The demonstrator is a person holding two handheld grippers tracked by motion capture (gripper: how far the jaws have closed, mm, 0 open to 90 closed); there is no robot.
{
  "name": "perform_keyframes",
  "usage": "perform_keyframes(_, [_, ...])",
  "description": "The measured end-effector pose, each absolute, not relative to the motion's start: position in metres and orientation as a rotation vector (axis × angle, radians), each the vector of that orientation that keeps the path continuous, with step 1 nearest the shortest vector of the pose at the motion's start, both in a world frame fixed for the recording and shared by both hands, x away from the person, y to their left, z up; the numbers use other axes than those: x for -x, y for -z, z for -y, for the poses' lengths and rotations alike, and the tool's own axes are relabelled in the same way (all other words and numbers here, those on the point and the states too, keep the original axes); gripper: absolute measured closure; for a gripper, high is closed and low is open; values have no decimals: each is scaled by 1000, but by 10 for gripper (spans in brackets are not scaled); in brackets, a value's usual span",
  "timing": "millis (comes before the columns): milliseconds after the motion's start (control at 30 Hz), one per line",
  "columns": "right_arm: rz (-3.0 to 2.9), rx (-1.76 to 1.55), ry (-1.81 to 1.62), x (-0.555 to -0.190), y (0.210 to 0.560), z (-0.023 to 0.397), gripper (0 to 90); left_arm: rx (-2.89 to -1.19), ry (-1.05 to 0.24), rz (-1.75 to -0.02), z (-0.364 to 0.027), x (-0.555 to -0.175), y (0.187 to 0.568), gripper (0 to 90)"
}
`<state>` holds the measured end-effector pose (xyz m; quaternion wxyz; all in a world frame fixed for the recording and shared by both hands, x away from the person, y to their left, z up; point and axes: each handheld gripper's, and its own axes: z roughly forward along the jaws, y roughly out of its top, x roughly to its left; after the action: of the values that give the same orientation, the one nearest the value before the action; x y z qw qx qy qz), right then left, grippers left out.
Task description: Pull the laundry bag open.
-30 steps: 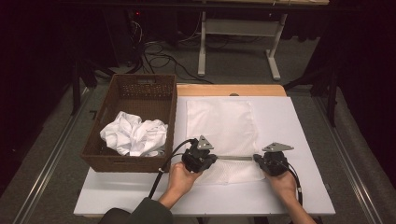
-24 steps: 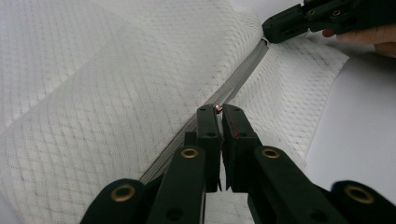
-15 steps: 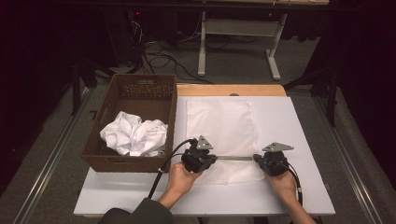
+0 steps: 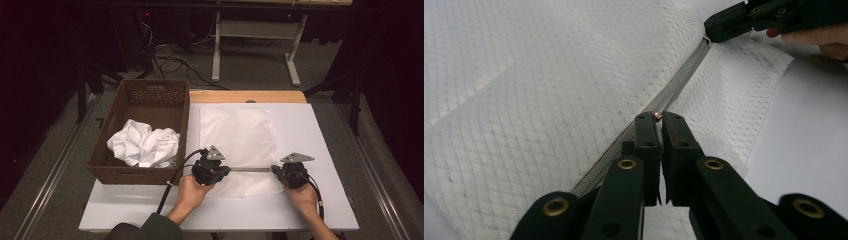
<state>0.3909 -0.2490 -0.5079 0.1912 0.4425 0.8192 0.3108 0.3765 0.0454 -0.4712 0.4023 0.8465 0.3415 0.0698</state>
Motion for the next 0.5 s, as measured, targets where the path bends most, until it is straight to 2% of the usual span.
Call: perform_keyframes(500, [-2302,-1245,-874,-391,508,249,900,-2133,-179,-875,-52,-376,470,862])
